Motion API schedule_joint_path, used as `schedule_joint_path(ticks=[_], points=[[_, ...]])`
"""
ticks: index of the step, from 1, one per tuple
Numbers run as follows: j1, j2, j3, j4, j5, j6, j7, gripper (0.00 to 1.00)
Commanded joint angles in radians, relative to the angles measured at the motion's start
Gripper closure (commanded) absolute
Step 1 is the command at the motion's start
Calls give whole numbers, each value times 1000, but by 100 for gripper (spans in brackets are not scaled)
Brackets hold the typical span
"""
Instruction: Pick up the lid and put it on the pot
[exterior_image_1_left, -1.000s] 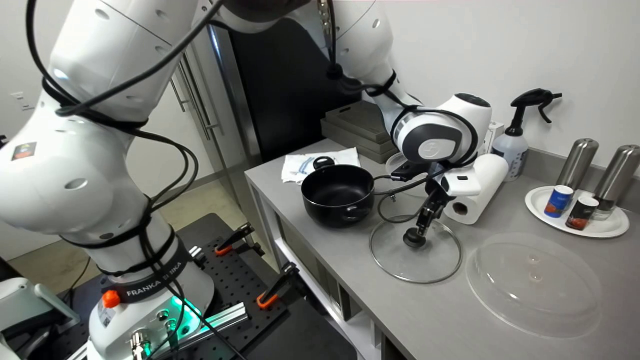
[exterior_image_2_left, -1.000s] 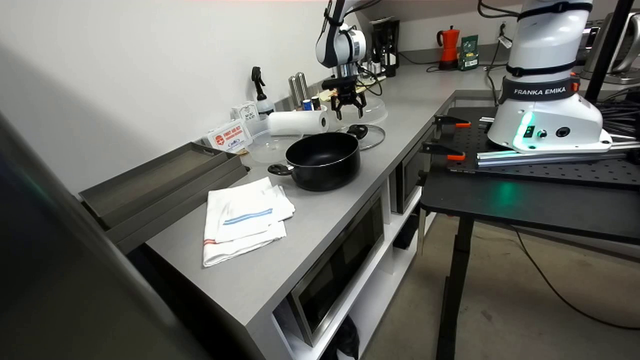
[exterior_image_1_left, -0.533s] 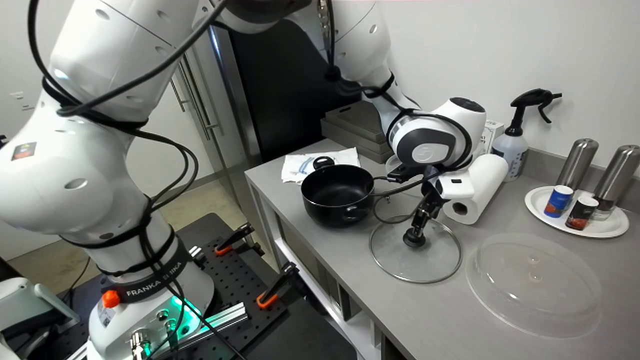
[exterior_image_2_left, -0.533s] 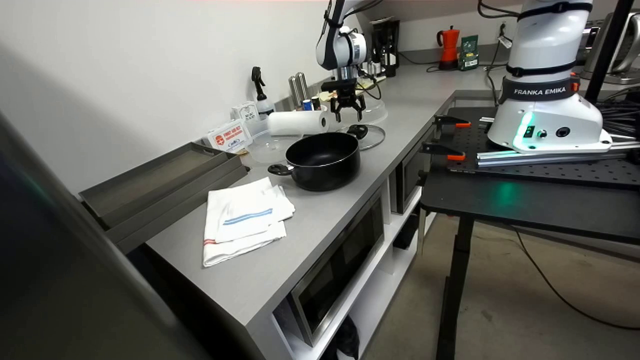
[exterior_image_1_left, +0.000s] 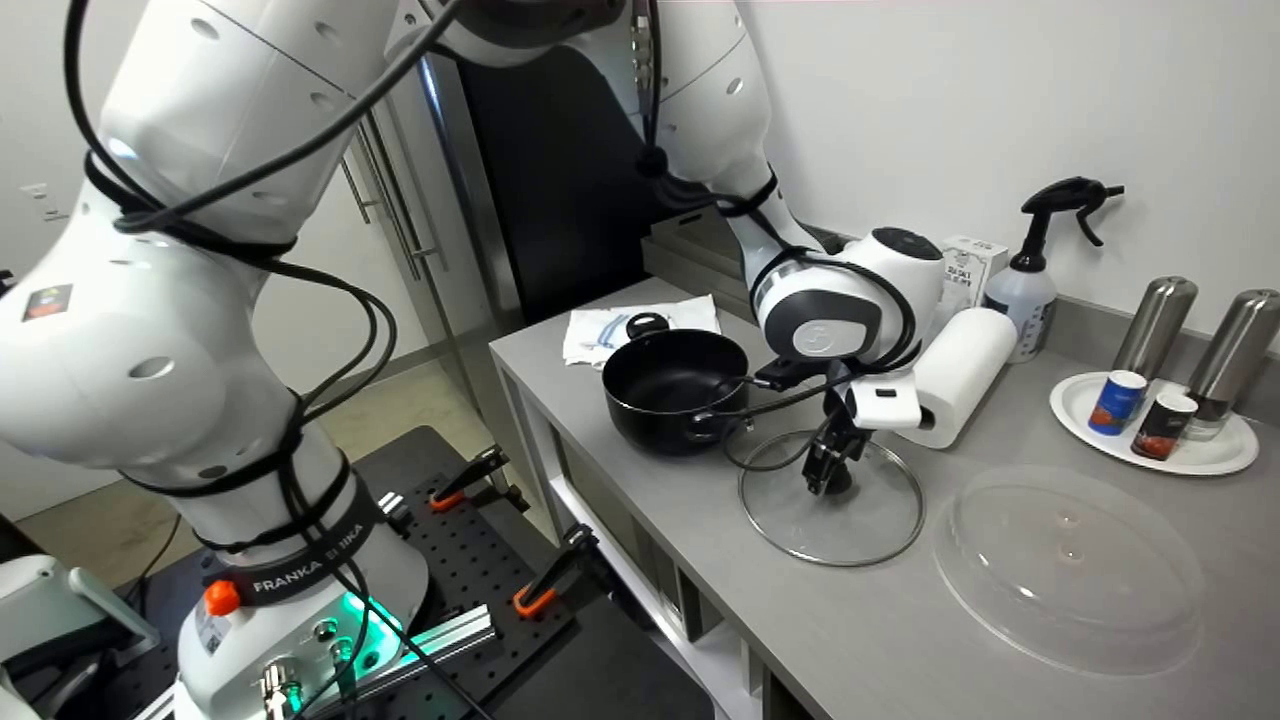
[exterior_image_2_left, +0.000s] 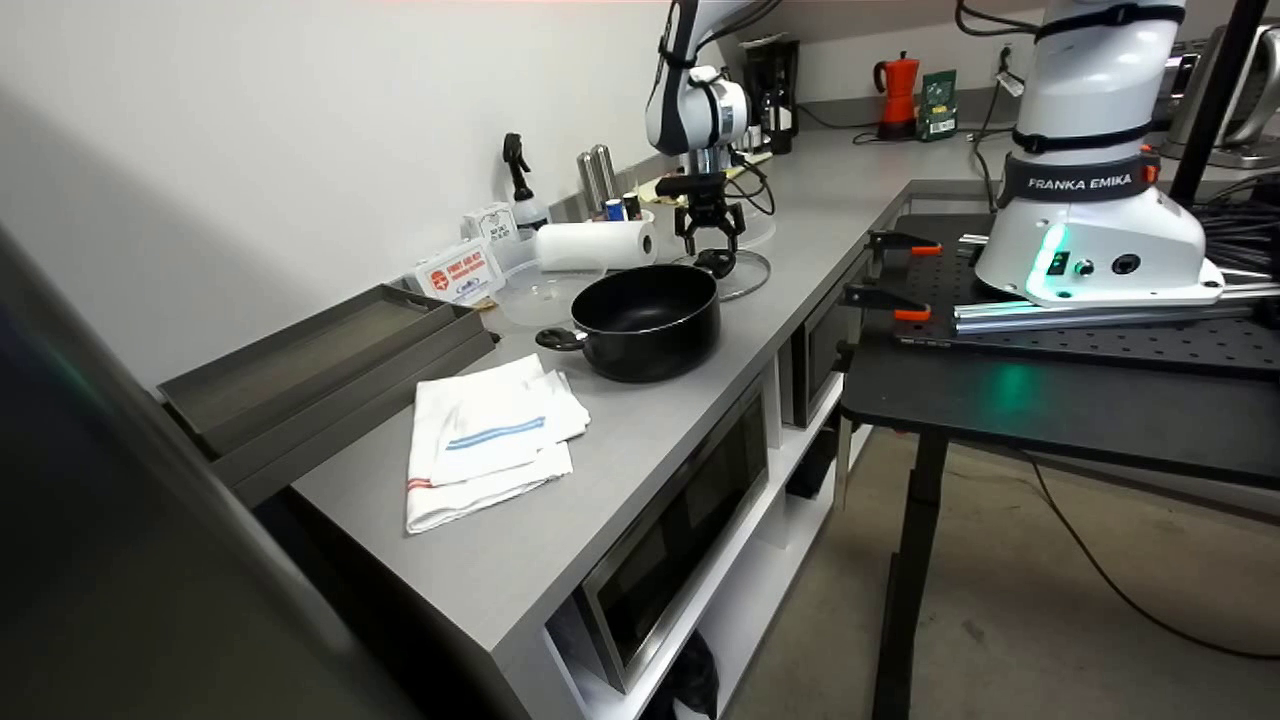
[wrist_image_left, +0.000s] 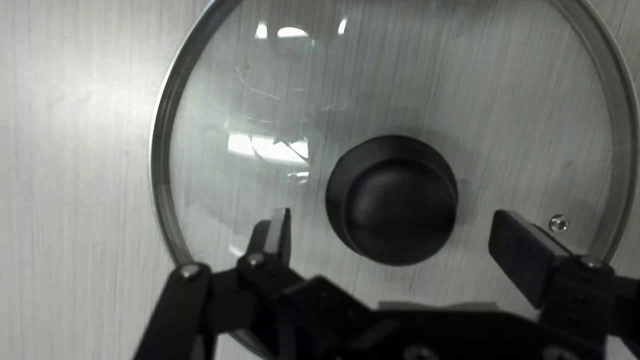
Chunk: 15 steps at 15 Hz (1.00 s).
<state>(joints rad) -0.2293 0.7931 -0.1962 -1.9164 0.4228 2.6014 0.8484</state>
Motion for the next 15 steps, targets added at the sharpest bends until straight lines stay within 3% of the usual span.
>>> schedule_joint_path(ticks=[1,3,4,5,11,15], points=[[0,-16,10,-33,29,42,-6,0],[3,-18,10,-36,27,46,-6,0],[5,-20,9,-38,25,49,-6,22],[6,-22,9,-38,24,52,-6,23],[10,-30,13,-39,21,62,-7,71],[12,-45,12,-52,19,79,-13,75]])
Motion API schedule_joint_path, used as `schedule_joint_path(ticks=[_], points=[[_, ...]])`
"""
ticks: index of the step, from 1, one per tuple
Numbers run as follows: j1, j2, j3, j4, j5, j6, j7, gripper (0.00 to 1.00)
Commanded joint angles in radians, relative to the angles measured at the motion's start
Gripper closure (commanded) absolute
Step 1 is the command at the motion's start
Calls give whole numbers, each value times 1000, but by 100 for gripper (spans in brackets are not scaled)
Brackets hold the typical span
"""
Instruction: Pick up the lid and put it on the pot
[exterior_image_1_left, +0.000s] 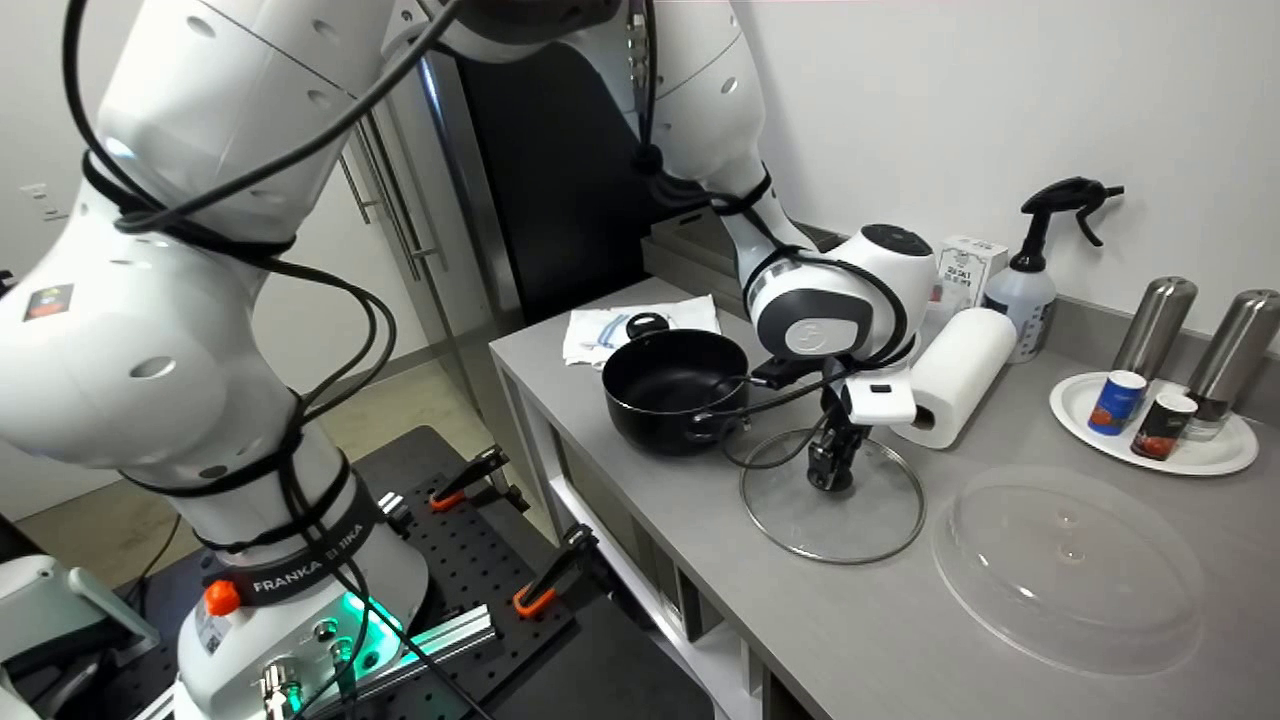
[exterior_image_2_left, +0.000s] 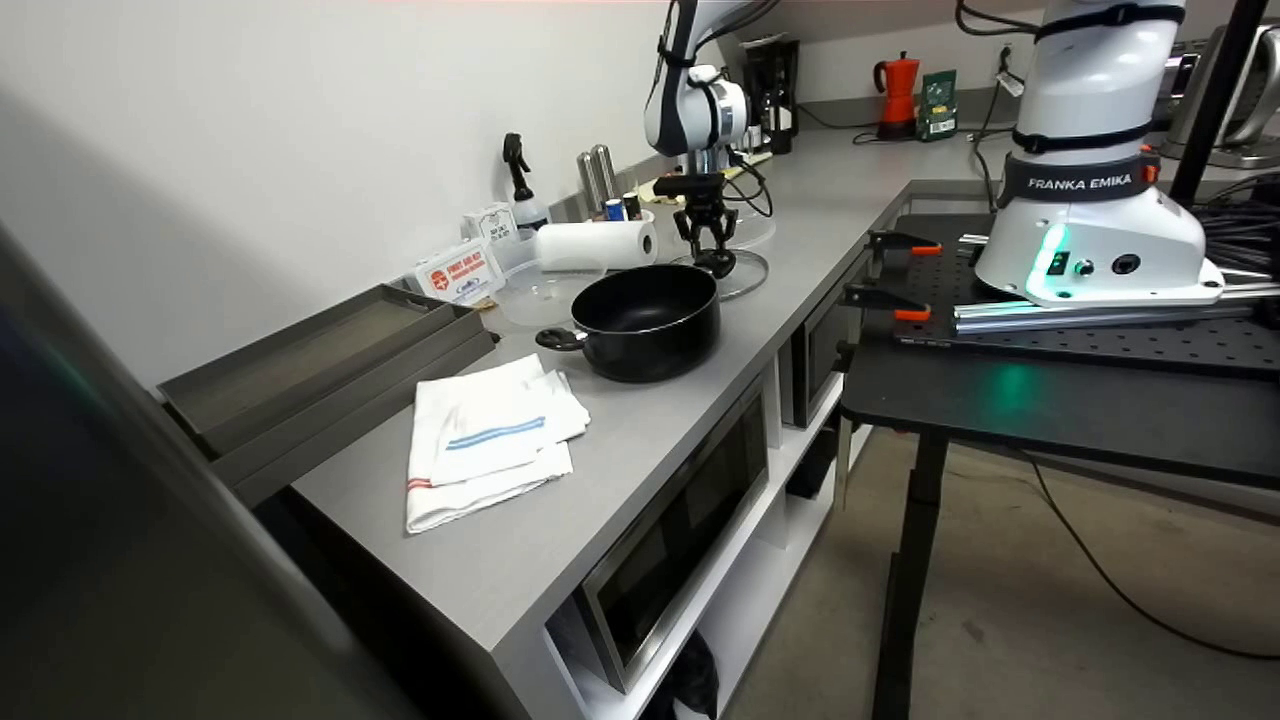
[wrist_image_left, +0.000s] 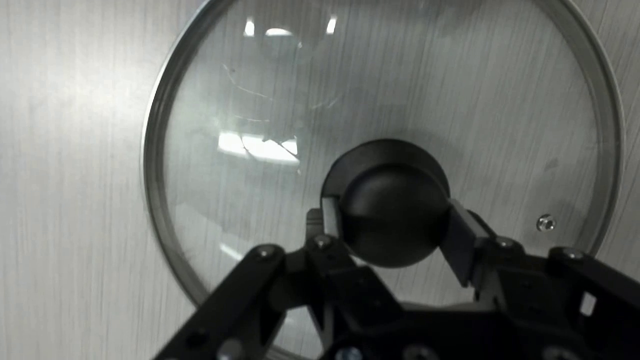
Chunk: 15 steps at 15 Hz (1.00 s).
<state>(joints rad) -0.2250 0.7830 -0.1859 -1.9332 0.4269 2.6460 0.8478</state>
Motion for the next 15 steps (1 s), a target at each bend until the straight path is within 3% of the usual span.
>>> schedule_joint_path(ticks=[1,15], points=[[12,-48,-3,-47,11,45,-14,75],[43,-305,-86,-178,-70,85,-72,75]])
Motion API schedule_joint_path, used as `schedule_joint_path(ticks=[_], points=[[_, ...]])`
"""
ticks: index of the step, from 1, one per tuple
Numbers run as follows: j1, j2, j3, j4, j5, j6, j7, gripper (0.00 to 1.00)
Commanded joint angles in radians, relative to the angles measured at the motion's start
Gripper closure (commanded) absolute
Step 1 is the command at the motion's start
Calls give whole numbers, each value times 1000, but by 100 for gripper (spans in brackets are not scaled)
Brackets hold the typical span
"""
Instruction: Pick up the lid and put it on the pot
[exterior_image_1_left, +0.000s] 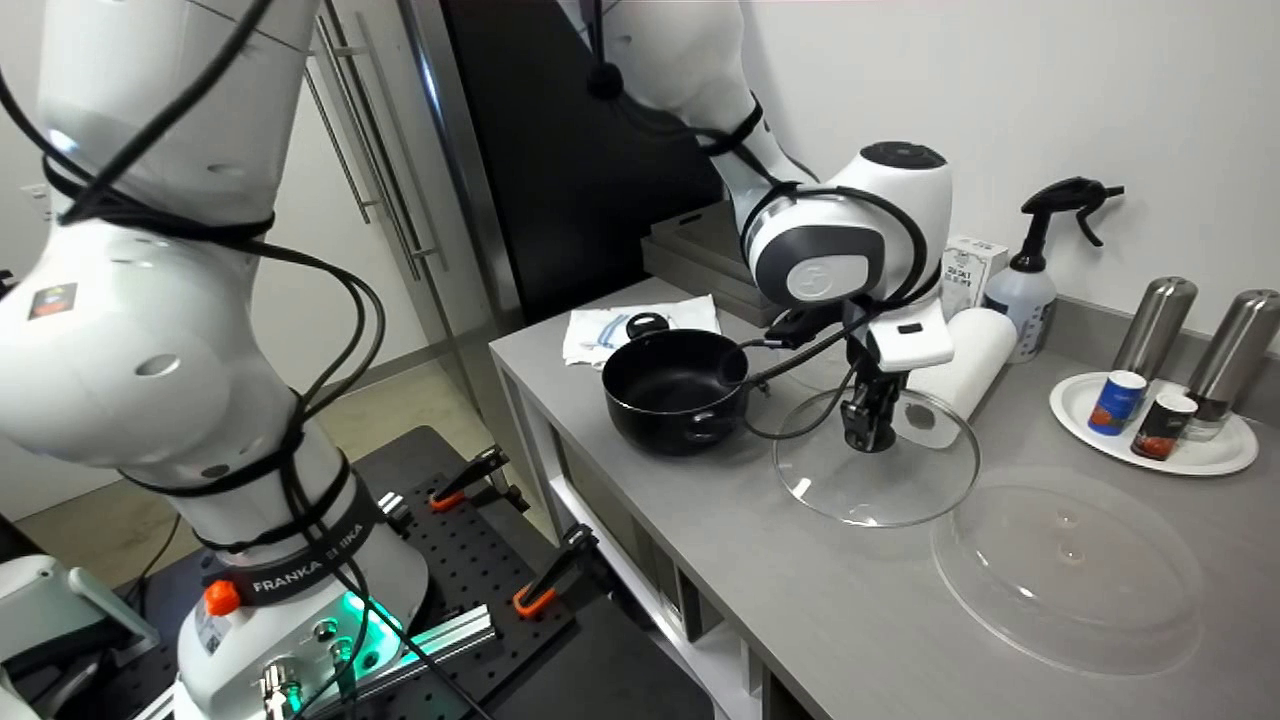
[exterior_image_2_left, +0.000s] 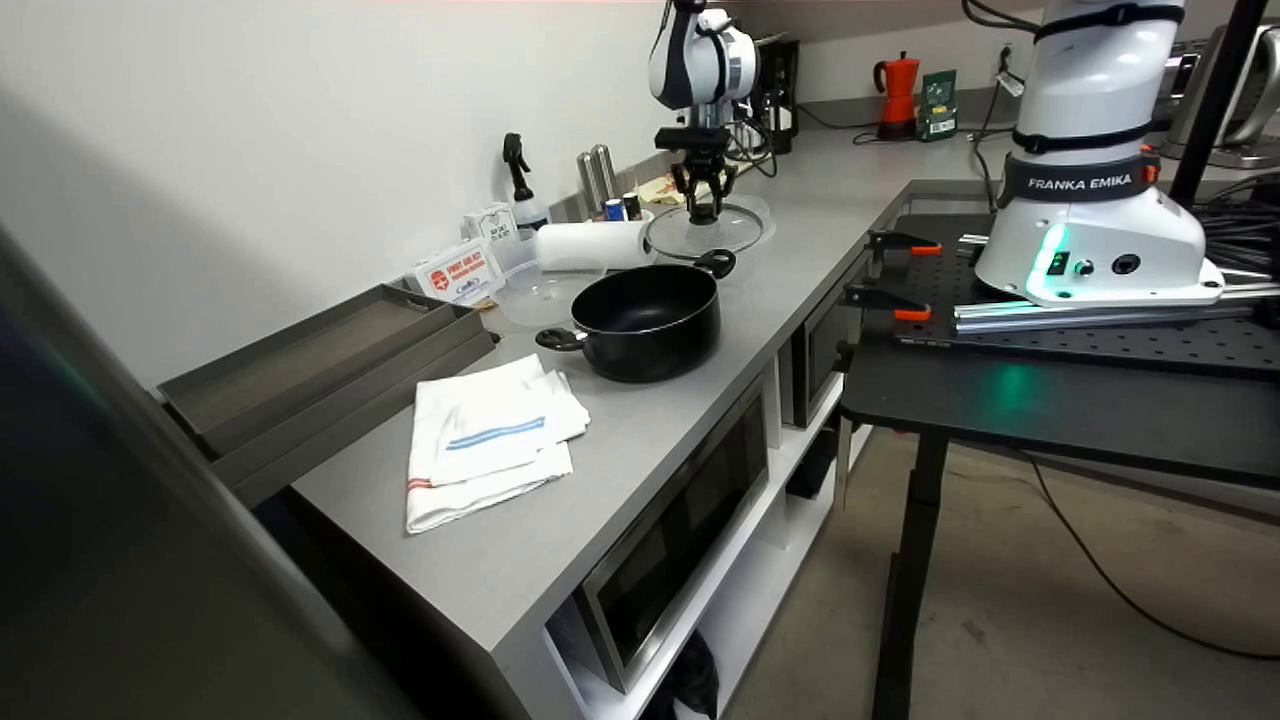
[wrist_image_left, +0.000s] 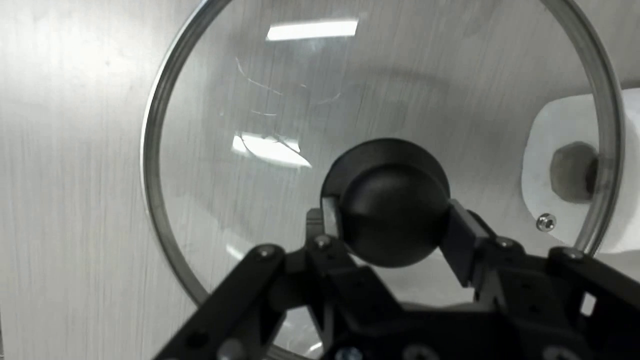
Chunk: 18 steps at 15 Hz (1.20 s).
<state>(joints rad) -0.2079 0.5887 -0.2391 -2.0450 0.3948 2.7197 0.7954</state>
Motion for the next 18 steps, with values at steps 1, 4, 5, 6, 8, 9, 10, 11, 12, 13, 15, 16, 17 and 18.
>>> schedule_joint_path(ticks=[1,4,5,6,8,9,10,11,12,13,15,16,17,18], points=[[28,-137,-40,-70,-55,5,-27,75],[40,-212,-54,-74,-110,-10,-41,75],[39,-235,-54,-73,-126,-20,-48,75],[39,-269,-48,-74,-141,-36,-66,75],[46,-327,-44,-81,-172,-57,-92,75],[48,-352,-41,-81,-183,-73,-104,75],[57,-379,-40,-81,-202,-89,-111,75],[66,-403,-41,-82,-226,-104,-112,75],[73,-425,-37,-81,-249,-122,-114,75],[79,-446,-31,-79,-272,-144,-117,75],[93,-483,-13,-75,-319,-192,-123,75],[101,-498,-2,-70,-342,-221,-127,75],[107,-513,10,-66,-359,-247,-131,75],[116,-525,22,-64,-385,-268,-125,75]])
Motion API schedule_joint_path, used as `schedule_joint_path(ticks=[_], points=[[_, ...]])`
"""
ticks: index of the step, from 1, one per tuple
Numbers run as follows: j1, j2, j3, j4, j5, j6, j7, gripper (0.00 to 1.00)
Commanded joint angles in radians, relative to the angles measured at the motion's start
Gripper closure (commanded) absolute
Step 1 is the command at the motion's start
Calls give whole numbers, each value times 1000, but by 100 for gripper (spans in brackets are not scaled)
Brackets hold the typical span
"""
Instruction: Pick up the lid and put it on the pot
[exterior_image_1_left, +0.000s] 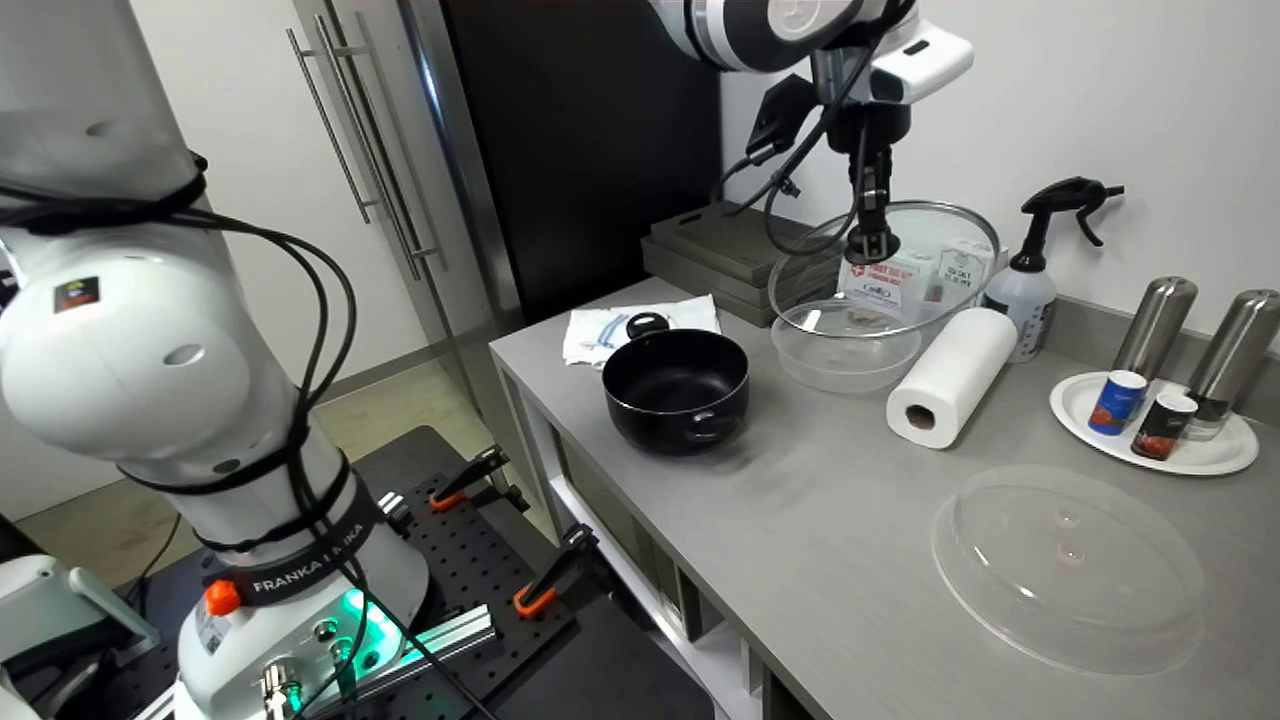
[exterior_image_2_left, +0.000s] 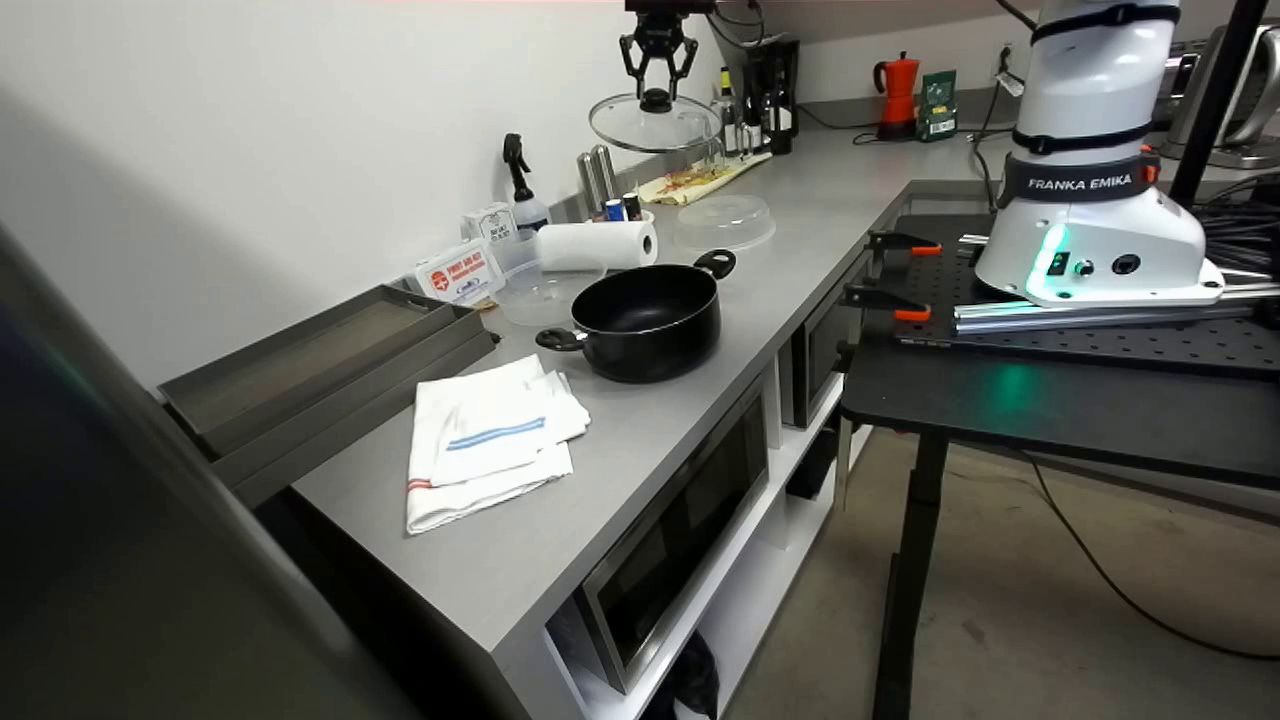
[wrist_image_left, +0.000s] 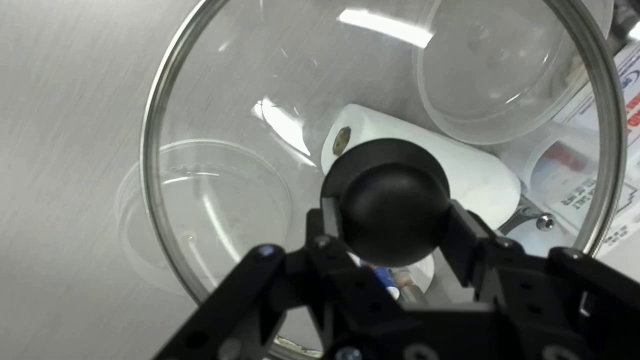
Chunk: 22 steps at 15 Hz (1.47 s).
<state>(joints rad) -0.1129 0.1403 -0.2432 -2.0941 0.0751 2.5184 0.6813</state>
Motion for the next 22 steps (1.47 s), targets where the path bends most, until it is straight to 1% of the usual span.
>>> schedule_joint_path(ticks=[1,4,6,12,17,22], points=[[26,-89,40,-12,-84,-89,-15,75],[46,-117,84,-7,-140,-140,-10,75],[58,-128,113,-3,-158,-172,-20,75],[94,-119,186,4,-177,-216,-44,75],[117,-80,218,11,-188,-216,-59,75],[132,-14,223,16,-188,-178,-77,75]])
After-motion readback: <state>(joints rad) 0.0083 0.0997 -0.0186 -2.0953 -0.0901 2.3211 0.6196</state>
